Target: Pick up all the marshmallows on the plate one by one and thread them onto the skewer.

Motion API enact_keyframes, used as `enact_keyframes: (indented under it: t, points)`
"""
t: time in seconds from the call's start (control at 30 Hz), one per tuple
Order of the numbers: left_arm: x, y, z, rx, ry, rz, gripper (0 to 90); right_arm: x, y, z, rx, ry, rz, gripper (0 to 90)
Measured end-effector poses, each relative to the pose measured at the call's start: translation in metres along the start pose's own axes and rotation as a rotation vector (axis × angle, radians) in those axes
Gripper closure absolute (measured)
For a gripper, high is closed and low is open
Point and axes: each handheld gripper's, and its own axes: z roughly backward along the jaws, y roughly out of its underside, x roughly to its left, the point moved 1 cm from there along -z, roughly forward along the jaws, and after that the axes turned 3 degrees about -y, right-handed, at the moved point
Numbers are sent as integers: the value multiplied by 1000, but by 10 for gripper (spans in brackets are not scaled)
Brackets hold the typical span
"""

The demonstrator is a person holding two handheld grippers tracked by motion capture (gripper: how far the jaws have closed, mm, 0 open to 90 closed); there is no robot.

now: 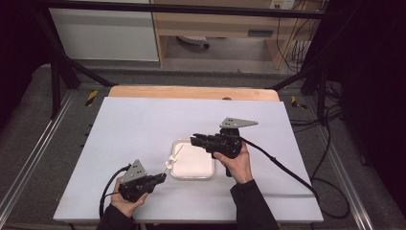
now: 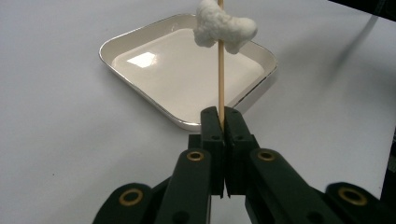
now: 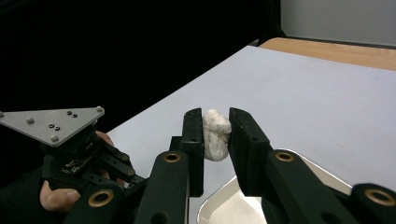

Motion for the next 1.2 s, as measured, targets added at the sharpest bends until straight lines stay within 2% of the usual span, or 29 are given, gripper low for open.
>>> enact_keyframes:
  t: [0.5, 0.77, 1.2]
  points:
    - [-1, 0, 0, -5, 2, -5, 888, -3, 4, -15, 21, -50, -42, 765]
    - [-1, 0, 1, -9, 5, -9, 888, -5, 7, -19, 36, -61, -49, 765]
    - [-3, 1, -2, 13, 7, -33, 889, -6, 12, -24, 70, -88, -59, 777]
